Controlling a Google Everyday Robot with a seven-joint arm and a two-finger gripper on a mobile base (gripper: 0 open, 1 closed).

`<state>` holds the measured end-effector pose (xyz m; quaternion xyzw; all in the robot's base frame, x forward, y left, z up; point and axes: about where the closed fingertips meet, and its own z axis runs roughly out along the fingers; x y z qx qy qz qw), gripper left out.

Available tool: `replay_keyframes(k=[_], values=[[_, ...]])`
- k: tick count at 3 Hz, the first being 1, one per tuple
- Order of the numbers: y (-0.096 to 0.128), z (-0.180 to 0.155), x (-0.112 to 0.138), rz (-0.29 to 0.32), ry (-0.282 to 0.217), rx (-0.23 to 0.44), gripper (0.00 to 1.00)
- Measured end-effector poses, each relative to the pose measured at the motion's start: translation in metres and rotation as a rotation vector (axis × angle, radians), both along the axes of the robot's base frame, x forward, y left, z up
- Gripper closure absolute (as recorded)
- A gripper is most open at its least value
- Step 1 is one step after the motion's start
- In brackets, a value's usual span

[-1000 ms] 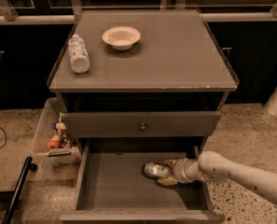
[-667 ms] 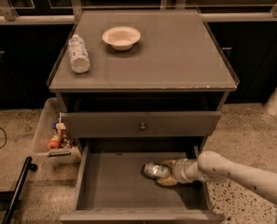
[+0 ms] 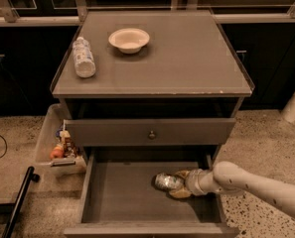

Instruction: Place 7up can into middle drawer

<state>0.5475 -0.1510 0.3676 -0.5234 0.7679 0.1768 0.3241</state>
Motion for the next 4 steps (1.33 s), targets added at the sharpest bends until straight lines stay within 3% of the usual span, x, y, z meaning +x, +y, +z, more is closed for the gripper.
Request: replay_keyframes(k=[1,2,4], values=[[0.000,0.000,0.000,0.000,0.000,0.000,0.15],[0.000,0.000,0.000,0.000,0.000,0.000,0.00],[-0.006,0.011,-0.006,0.002,-0.005,-0.012,0.00]])
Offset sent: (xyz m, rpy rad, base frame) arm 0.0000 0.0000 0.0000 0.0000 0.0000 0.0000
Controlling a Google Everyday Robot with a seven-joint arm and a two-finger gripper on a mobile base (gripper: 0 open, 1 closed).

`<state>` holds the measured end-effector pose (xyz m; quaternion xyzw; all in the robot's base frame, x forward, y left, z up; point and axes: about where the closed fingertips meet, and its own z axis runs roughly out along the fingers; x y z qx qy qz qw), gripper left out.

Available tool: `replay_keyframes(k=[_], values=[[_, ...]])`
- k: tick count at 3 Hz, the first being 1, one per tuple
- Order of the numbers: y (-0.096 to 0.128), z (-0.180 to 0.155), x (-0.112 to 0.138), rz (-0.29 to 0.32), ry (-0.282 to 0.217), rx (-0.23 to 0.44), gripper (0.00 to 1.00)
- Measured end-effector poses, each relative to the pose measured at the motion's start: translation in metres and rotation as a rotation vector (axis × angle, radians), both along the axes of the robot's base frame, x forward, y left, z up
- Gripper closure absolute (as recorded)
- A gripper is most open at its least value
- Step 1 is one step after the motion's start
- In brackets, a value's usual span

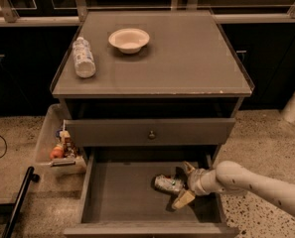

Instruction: Place 7up can into middle drawer

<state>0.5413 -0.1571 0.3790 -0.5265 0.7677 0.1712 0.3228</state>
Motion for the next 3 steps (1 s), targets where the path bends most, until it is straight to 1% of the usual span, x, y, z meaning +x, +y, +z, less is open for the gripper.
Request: replay_keyframes(k=[1,2,3], values=[[-0.014,0.027,-0.014,0.005,-0.030,-0.020,0.00],[-0.026,0.064,-0.034,0.030,-0.093,-0.057,0.00],[-0.037,0.106,-0.058,0.055,-0.190,-0.096,0.00]])
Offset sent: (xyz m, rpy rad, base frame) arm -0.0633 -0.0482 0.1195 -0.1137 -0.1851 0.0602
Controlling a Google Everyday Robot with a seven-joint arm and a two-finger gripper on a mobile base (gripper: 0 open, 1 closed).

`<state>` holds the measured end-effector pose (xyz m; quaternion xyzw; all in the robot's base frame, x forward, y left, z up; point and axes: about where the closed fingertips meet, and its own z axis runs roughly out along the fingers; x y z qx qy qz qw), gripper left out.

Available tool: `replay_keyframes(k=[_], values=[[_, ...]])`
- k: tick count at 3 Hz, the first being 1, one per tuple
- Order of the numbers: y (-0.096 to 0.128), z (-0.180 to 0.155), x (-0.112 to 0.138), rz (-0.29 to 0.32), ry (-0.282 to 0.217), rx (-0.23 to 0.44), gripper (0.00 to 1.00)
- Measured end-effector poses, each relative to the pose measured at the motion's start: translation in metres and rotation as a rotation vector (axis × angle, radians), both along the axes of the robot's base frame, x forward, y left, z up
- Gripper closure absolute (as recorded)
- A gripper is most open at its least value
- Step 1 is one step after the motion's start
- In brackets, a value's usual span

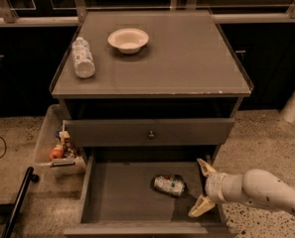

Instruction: Place 7up can into middle drawer

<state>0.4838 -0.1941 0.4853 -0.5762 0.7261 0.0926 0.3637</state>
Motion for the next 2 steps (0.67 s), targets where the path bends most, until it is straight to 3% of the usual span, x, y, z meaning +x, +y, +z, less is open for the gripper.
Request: replay_keyframes(k=[1,2], values=[[-0.0033,0.0265,-0.0170,0.020,-0.073,-0.001,0.00],[-0.0044,0.0255,-0.0171,0.017,-0.072,0.001,0.00]])
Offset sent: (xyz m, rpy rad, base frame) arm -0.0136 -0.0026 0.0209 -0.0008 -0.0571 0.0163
